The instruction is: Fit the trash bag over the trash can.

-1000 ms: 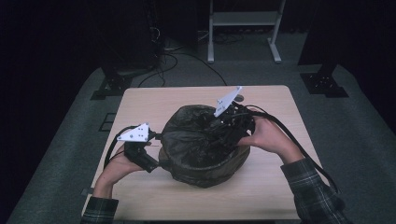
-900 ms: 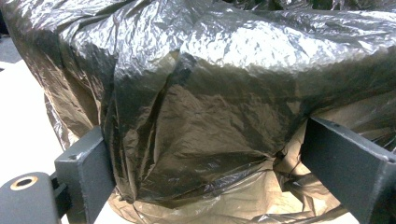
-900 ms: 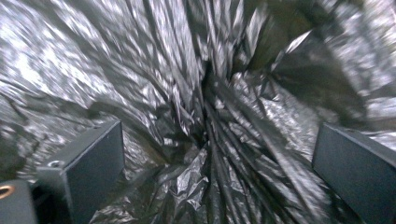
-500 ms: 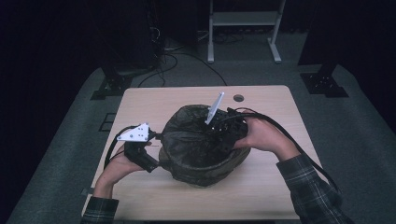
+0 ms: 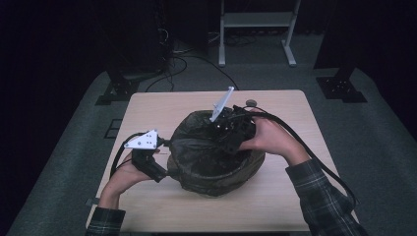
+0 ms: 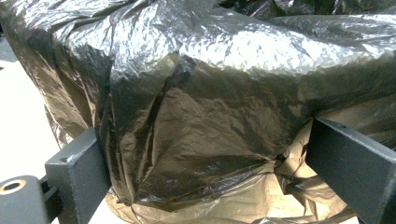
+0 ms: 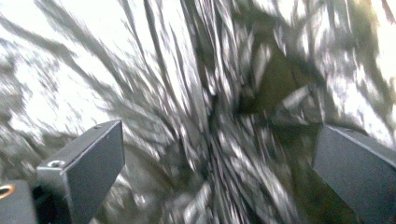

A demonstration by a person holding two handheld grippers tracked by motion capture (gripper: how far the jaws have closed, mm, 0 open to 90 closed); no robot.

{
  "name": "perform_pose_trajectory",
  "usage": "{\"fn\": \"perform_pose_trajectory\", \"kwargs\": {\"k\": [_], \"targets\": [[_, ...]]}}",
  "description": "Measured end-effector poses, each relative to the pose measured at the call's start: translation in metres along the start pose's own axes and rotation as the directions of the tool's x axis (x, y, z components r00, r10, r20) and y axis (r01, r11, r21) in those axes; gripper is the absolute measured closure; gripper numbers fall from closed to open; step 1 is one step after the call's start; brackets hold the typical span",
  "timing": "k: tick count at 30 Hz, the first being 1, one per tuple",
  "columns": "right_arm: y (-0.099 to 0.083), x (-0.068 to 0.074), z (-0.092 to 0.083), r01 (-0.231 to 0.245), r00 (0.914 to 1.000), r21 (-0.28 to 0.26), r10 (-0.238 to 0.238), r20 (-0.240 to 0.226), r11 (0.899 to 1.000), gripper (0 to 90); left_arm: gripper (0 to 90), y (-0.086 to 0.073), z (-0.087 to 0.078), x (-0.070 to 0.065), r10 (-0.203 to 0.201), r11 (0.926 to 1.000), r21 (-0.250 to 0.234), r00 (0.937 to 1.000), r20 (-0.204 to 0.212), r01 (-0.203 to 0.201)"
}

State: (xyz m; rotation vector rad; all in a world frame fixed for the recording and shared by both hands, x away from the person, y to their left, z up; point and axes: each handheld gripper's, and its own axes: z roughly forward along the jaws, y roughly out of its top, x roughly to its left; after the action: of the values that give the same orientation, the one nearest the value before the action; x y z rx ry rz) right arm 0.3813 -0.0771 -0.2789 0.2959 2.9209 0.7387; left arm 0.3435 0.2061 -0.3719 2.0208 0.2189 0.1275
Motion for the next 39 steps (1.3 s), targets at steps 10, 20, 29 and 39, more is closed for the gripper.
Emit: {"fn": "perform_pose_trajectory", "kwargs": {"k": [10,20,29,39], "targets": [[0.03,-0.016,0.042,-0.044,0.999,0.039,0.044,-0.005,0.998,0.0,2.3,0.0,-0.001,0.0,0.004,1.0,-0.002,0.9999,0.009,-0.004],[0.04,-0.014,0.06,-0.045,0.997,0.115,0.037,0.068,0.992,0.0,2.0,0.0,-0.001,0.0,0.004,1.0,0.002,1.0,0.008,-0.004],[0.044,0.001,0.018,-0.044,0.9986,-0.079,0.042,-0.031,0.996,0.0,2.0,0.0,-0.001,-0.001,0.005,1.0,-0.001,0.9999,0.009,-0.005],[0.062,0.012,0.071,-0.006,0.9943,0.006,0.006,-0.107,1.0,0.0,1.8,0.001,-0.003,-0.001,0.01,0.9999,-0.012,0.9998,0.017,-0.01]]}}
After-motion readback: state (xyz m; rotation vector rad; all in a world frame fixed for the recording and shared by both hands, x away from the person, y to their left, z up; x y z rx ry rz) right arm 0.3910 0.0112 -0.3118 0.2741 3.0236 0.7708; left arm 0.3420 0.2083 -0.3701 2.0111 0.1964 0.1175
